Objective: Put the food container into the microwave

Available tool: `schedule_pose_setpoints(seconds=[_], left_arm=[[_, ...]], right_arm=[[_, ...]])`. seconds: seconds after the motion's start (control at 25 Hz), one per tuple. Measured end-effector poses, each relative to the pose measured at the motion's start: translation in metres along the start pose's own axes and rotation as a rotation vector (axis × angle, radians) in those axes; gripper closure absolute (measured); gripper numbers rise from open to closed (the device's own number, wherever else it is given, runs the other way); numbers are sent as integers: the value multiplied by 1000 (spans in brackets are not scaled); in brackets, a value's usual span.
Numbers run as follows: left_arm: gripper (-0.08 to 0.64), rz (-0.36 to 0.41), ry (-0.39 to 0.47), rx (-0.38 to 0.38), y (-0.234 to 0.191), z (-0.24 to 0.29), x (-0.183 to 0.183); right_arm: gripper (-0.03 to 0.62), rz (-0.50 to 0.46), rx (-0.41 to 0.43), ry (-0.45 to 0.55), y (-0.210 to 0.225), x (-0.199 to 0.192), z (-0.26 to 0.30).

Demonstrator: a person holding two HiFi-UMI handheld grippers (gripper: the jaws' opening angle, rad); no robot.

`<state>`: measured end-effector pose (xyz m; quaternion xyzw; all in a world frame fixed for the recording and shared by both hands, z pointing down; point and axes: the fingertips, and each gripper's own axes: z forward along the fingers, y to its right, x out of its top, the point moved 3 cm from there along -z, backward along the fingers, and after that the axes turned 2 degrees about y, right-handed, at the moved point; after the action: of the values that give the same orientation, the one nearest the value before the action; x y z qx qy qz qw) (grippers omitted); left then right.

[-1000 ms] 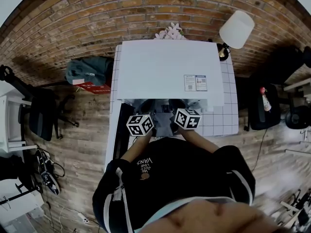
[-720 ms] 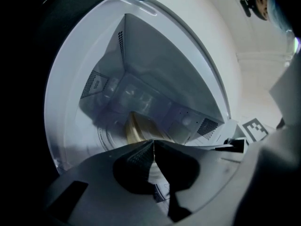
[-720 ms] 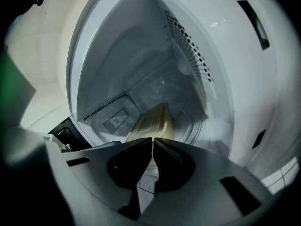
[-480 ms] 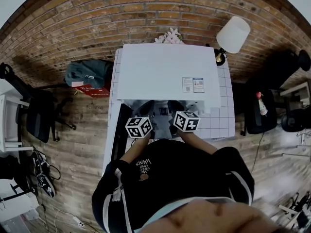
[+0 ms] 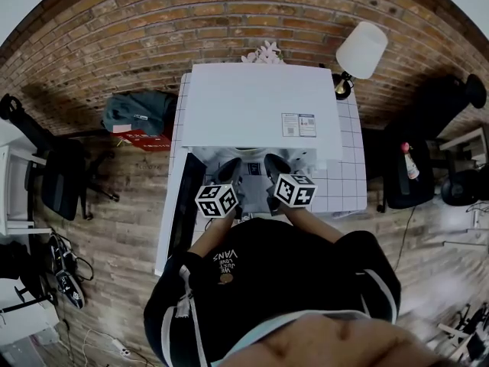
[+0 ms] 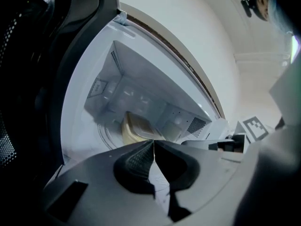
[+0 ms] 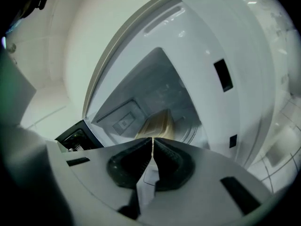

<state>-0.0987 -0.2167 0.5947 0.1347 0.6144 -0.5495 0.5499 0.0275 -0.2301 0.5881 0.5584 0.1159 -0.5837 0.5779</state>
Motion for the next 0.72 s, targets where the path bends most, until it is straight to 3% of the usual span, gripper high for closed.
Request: schedule_pose_setpoints(seconds=[0.72], left_arm=[[546,-7,100,105,31,-49,-18]], right_arm=[[581,-73,103,-7,-12,-3,-41]])
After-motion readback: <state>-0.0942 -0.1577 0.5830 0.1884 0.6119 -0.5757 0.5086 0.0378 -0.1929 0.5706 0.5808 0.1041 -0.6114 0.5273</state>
